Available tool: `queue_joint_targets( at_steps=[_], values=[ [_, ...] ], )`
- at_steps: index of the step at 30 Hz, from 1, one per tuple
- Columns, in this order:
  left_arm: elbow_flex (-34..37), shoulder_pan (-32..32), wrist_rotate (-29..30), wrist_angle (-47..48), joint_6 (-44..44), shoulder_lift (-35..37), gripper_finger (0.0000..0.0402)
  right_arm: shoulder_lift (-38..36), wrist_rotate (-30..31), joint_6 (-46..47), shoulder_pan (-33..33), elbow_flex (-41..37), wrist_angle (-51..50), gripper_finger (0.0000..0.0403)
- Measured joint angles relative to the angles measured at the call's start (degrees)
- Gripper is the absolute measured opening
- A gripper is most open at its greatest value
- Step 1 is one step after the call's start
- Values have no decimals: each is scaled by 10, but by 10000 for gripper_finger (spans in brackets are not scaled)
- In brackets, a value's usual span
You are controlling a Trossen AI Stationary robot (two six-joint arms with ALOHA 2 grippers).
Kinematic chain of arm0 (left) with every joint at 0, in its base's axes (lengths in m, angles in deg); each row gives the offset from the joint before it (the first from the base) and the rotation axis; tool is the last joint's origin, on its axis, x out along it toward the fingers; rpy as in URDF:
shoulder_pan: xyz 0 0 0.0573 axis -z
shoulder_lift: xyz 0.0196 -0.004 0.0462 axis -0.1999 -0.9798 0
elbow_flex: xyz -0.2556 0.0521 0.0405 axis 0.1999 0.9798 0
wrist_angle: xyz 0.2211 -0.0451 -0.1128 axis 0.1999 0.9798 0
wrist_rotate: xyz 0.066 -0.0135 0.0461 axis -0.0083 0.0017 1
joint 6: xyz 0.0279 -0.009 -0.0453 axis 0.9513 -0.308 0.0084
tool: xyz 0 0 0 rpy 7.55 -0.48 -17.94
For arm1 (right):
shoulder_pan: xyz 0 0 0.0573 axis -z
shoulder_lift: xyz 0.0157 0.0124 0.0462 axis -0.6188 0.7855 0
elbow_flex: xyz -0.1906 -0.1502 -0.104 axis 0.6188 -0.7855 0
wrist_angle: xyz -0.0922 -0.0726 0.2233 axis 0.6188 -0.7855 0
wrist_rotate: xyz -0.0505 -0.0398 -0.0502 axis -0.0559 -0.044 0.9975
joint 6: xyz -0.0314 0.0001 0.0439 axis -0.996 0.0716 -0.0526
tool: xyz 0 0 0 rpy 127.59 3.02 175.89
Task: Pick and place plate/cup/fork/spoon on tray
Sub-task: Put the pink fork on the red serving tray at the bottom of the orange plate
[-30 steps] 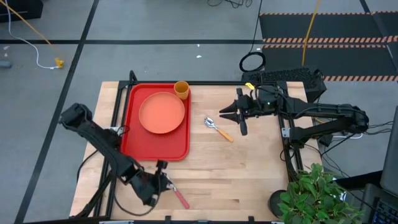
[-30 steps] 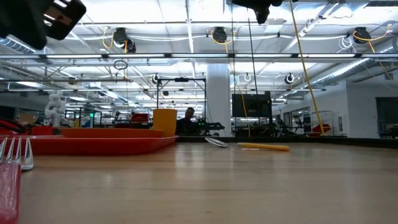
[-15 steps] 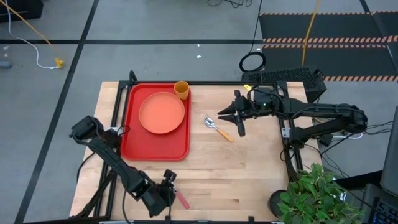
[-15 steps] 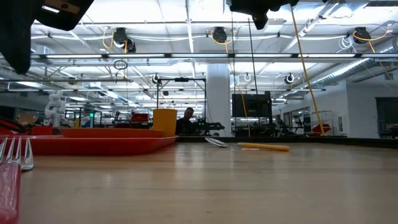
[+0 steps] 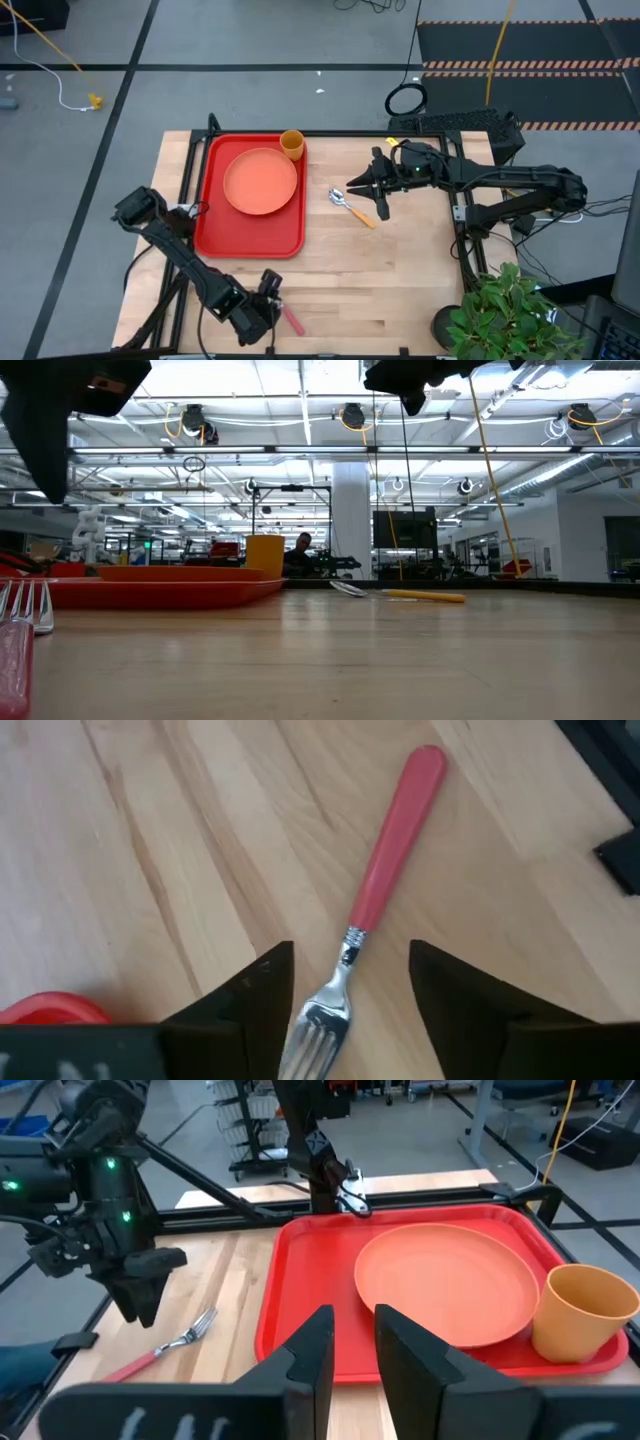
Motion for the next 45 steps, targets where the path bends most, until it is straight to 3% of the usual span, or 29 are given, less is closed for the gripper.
queue_joint_targets(
  at_steps=[5, 14, 21, 33, 36, 45],
  values=[
    [21, -4, 13, -41, 22, 0, 211, -1, 0, 10, -7, 0, 1, 66],
    [78, -8, -4, -117, 54, 0, 173, -1, 0, -3, -28, 0, 1, 66],
    [129, -29, -34, -206, 65, 0, 155, -1, 15, -1, -33, 0, 1, 66],
    [181, -49, -88, -268, 106, 2, 149, -1, 15, -1, -33, 0, 0, 66],
    [193, -50, -92, -293, 127, 3, 128, -1, 15, 0, -36, 0, 0, 66],
    [195, -62, -79, -316, 215, 2, 13, -1, 17, 0, -38, 0, 0, 66]
  ],
)
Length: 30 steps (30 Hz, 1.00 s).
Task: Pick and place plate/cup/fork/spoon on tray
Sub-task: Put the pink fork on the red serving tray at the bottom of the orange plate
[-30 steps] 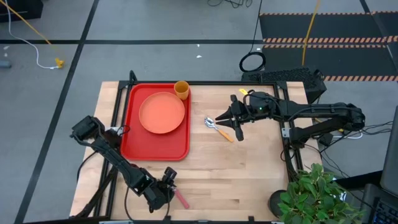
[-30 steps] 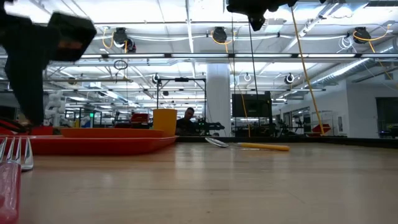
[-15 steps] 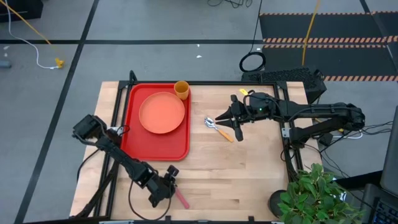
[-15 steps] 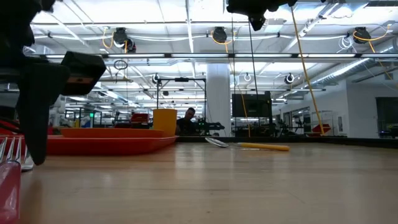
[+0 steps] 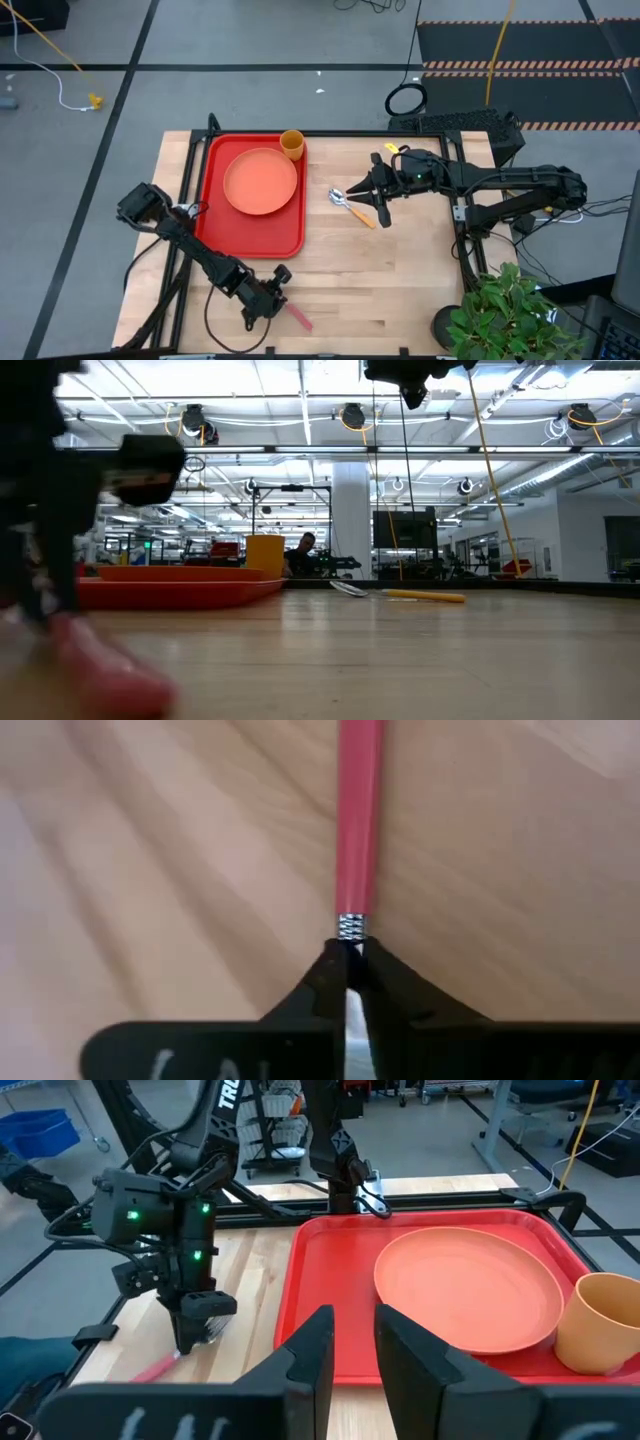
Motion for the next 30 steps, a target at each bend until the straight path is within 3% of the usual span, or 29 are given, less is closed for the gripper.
queue_joint_targets(
  at_steps=[5, 16, 21, 25, 30],
  values=[
    [-4, -10, 7, -11, 29, 0, 17, 0, 0, 0, 0, 0, 0, 66],
    [-56, -21, 40, 115, 84, 59, 4, 19, 42, 0, 0, 0, 0, 66],
    [-60, -24, 67, 122, 106, 90, 3, 42, 43, 11, 0, 0, 13, 66],
    [-59, -20, 105, 119, 150, 138, 2, 72, 27, 4, -1, 0, 42, 66],
    [-59, -16, 133, 109, 204, 224, 2, 129, -5, -74, -27, 0, 101, 66]
  ],
)
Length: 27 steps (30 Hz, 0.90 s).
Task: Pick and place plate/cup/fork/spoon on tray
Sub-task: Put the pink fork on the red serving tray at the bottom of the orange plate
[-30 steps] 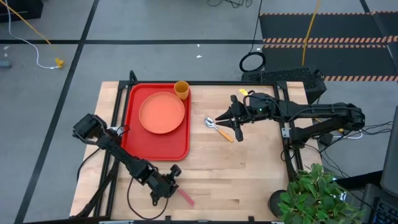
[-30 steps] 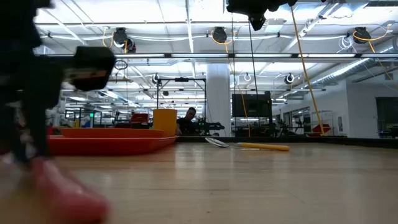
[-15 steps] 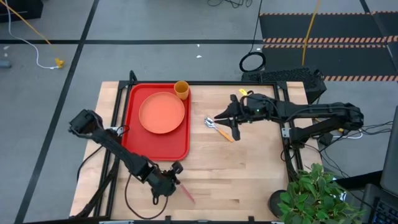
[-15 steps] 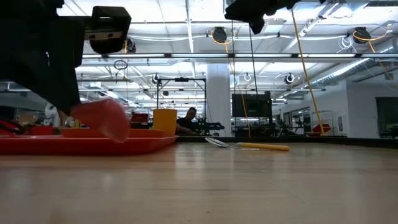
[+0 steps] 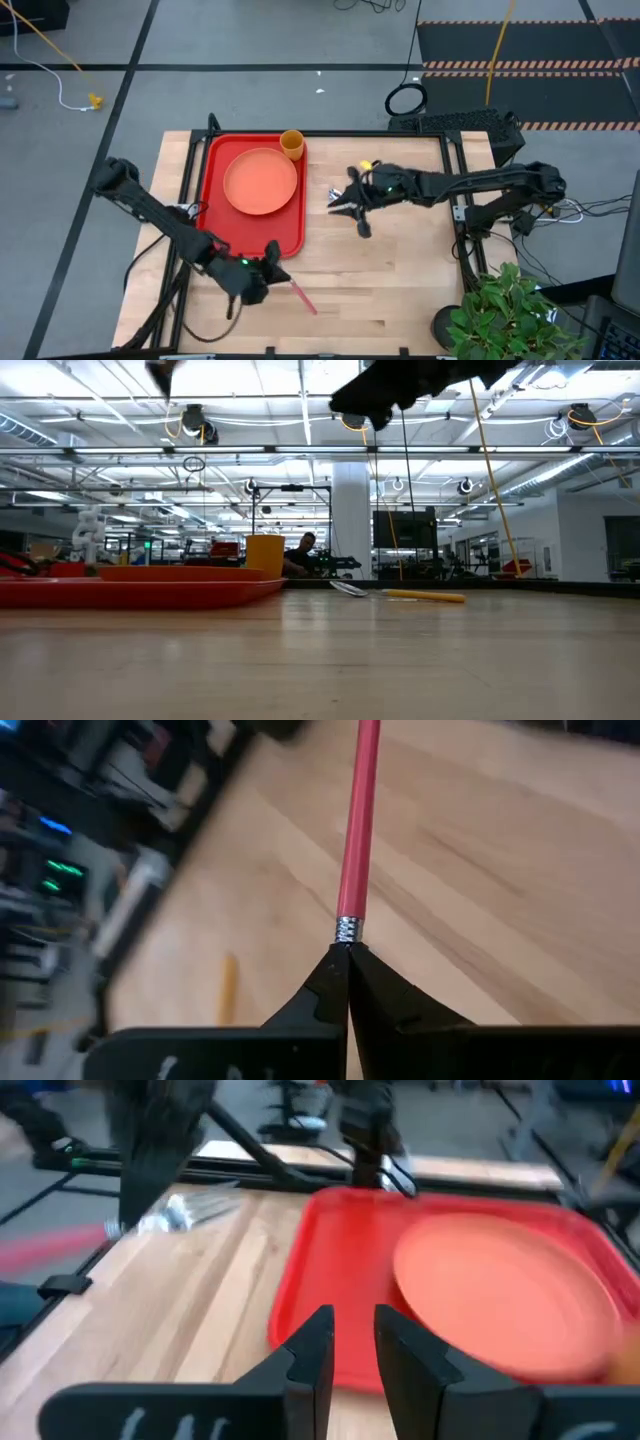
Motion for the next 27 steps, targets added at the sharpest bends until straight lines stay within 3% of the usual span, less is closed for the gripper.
queue_joint_targets(
  at_steps=[4, 11, 19, 27],
  values=[
    [0, -3, -4, -18, 44, 56, 1, 52, -1, -35, -25, 0, 95, 69],
    [27, -36, -161, -102, 96, 95, 1, 128, -2, -109, -65, 0, 253, 110],
    [94, -97, -245, -278, 164, 95, 0, 193, 5, -226, -92, 0, 384, 186],
    [145, -158, -344, -420, 168, 99, 0, 211, 121, -373, -120, 0, 471, 196]
  ],
)
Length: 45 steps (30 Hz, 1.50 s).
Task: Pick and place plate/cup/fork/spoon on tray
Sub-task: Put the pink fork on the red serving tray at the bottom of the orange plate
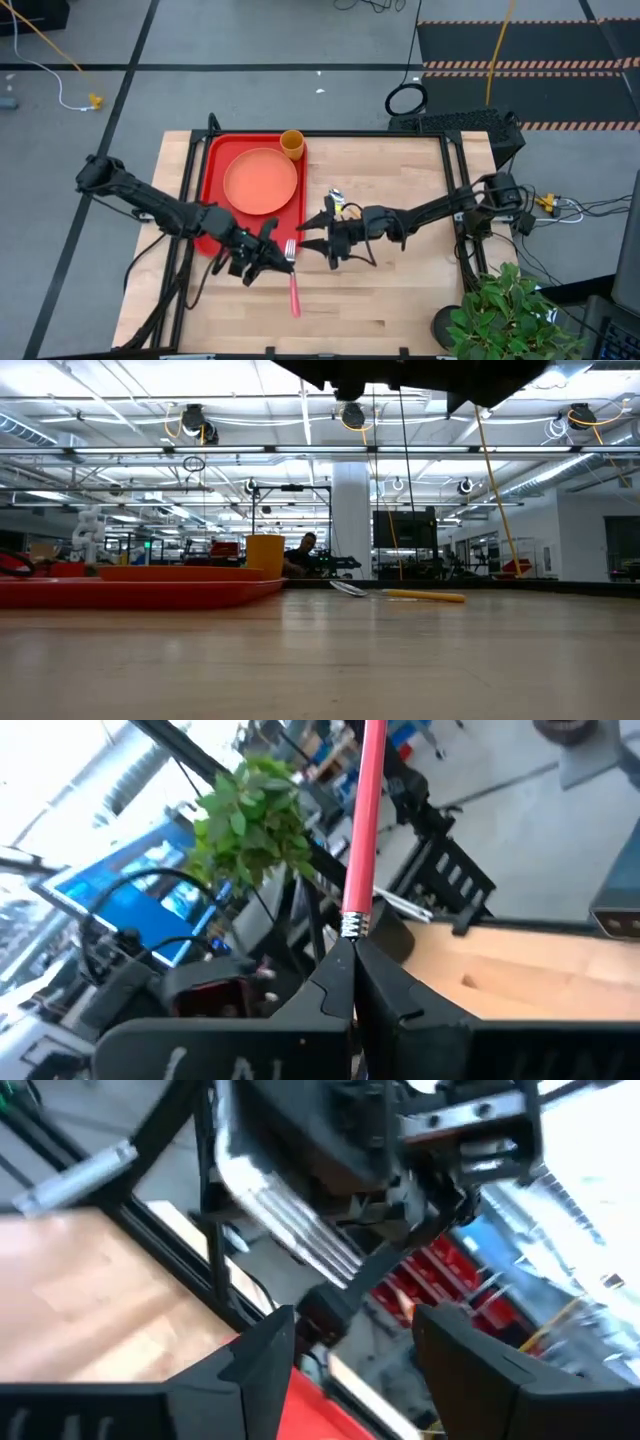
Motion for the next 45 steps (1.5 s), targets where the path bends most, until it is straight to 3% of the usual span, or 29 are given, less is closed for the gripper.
queue_joint_targets(
  at_steps=[5, 21, 33, 41, 45],
  values=[
    [17, -33, -50, -56, -12, 0, 0, 0, 15, -83, -7, 0, 0, 183],
    [18, -117, -195, -64, -55, -3, 0, 0, 24, -261, -28, 0, 17, 132],
    [18, -145, -203, -80, -78, -37, 0, 1, 45, -305, -17, 0, 8, 85],
    [18, -144, -208, -91, -112, -37, 1, 1, 45, -321, -17, 0, 6, 14],
    [18, -144, -184, -97, -138, -36, 3, 1, 46, -320, -17, 0, 6, 7]
  ],
)
